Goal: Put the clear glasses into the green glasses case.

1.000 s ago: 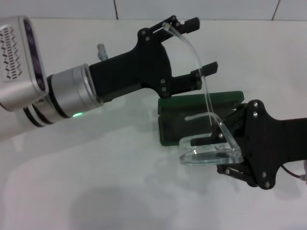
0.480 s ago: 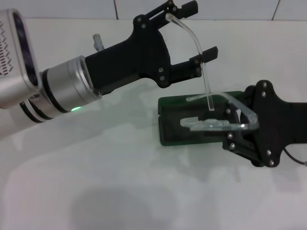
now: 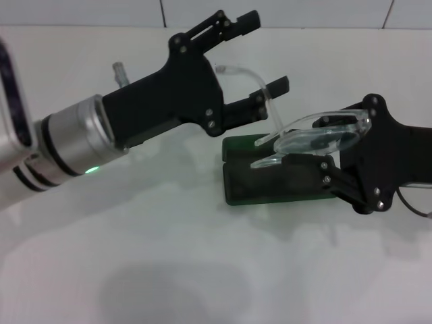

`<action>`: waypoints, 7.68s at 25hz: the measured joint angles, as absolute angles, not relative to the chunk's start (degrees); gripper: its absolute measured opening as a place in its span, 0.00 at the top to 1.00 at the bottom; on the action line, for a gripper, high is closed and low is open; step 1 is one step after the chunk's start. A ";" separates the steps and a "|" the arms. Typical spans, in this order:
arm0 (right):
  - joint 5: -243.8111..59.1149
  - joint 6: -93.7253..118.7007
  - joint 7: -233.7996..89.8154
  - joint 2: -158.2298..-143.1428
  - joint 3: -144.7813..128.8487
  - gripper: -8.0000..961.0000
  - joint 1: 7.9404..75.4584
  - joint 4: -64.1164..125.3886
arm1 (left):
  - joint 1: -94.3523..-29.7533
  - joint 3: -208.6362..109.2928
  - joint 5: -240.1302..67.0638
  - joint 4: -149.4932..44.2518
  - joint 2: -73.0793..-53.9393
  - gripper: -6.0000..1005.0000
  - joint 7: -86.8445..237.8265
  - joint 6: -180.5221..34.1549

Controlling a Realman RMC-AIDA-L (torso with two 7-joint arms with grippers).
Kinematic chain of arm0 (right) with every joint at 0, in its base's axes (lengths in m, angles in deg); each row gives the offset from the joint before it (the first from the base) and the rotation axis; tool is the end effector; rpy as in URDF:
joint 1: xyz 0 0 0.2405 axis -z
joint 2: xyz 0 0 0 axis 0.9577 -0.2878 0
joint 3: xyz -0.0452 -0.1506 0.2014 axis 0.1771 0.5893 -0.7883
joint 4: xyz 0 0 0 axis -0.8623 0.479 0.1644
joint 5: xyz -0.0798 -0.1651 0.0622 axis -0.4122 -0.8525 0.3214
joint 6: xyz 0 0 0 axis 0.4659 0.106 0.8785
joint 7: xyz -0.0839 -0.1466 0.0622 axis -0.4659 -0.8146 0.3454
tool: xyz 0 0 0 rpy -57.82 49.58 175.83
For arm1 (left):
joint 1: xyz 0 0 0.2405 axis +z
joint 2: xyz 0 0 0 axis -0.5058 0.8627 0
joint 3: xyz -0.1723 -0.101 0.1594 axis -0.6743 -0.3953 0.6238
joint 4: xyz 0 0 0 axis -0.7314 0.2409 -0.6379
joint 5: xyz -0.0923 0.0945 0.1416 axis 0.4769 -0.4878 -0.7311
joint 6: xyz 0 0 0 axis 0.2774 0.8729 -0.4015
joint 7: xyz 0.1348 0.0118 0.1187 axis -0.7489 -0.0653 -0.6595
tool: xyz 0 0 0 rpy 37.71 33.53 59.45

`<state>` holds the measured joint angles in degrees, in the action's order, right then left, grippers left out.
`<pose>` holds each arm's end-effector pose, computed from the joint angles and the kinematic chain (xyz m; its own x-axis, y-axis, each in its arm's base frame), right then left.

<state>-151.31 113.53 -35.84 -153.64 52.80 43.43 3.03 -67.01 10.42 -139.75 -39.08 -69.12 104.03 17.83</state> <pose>0.1472 0.2723 -0.0079 0.4982 0.3895 -0.7746 0.2366 -0.9206 -0.3107 -0.1310 0.3129 -0.0448 0.4967 -0.3768 0.7819 0.0183 -0.8961 -0.4434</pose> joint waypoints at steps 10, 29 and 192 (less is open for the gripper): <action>-151.74 111.42 -33.34 -153.54 53.42 0.85 42.87 2.56 | -65.71 10.33 -139.00 -38.81 -68.98 0.21 103.47 20.16; -155.04 112.29 -38.77 -153.64 56.94 0.85 42.98 1.44 | -65.85 10.20 -138.28 -38.80 -68.90 0.21 103.47 19.57; -234.07 72.64 47.49 -154.14 101.20 0.80 46.90 -60.19 | -50.20 14.11 -110.58 -49.55 -68.56 0.21 96.44 10.89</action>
<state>-234.07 72.64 47.49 -154.14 101.20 46.90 -60.19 -50.20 14.11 -110.58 -49.55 -68.56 96.44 10.89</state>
